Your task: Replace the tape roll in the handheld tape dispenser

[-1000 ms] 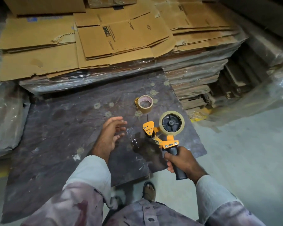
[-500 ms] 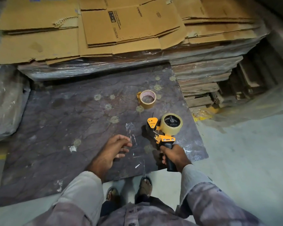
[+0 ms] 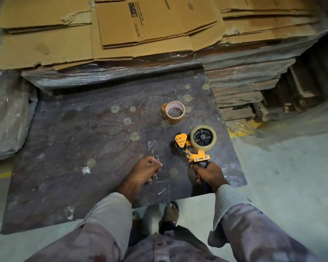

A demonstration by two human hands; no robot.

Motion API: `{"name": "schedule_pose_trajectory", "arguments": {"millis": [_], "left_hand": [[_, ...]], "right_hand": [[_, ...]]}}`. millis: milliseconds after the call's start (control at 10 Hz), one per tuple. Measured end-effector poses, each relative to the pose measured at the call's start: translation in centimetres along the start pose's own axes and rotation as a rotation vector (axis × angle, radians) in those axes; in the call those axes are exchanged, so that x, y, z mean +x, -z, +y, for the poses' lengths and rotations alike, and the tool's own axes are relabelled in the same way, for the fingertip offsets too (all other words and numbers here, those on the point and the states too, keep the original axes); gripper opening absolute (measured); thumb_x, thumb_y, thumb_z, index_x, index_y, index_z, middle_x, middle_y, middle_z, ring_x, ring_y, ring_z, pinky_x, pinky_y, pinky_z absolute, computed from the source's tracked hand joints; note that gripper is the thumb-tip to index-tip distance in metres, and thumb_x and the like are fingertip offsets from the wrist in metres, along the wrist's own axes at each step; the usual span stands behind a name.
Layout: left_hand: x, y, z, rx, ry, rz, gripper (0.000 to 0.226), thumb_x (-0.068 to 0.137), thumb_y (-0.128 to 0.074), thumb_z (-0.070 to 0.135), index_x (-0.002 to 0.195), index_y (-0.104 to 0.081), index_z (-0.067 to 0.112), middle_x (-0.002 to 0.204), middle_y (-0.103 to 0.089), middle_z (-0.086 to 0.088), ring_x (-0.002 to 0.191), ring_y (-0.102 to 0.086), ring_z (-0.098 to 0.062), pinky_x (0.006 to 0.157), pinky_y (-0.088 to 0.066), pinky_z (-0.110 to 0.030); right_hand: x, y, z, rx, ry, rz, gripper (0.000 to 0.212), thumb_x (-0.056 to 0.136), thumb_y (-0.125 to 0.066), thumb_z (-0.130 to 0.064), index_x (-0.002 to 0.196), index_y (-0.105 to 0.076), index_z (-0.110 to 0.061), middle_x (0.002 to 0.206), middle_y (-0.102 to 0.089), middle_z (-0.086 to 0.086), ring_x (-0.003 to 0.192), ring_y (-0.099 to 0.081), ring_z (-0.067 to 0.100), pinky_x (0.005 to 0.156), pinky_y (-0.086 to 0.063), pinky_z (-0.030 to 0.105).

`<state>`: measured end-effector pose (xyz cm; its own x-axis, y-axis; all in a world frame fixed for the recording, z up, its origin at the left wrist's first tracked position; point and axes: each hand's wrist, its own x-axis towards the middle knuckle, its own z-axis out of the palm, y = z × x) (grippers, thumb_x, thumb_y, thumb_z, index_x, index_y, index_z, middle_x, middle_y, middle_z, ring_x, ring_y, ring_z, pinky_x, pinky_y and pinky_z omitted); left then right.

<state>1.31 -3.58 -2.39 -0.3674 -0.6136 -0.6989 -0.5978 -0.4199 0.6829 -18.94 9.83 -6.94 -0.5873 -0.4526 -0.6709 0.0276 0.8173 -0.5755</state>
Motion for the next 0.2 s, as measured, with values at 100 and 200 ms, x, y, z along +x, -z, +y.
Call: {"name": "schedule_pose_trajectory", "arguments": {"millis": [100,200], "left_hand": [[0.56,-0.5,-0.58,0.025,-0.014,-0.01,0.006,0.091,-0.062,0.012,0.095,-0.066,0.012,0.084,-0.068,-0.008,0.061,-0.054,-0.013,0.05,-0.039,-0.023],[0.92,-0.39,-0.98,0.2,-0.126,0.08,0.005,0.087,-0.071,0.015,0.086,-0.066,0.016,0.08,-0.067,-0.006,0.067,-0.06,-0.017,0.064,-0.05,-0.032]], "right_hand": [[-0.12,-0.01,0.12,-0.216,0.057,0.054,0.052,0.078,-0.071,-0.059,0.101,-0.071,-0.013,0.09,-0.078,0.009,0.088,-0.074,0.03,0.075,-0.053,0.031],[-0.85,0.46,0.28,-0.316,0.089,0.242,0.072,0.068,-0.066,-0.072,0.109,-0.056,-0.014,0.111,-0.068,0.011,0.105,-0.067,0.037,0.085,-0.054,0.044]]}}
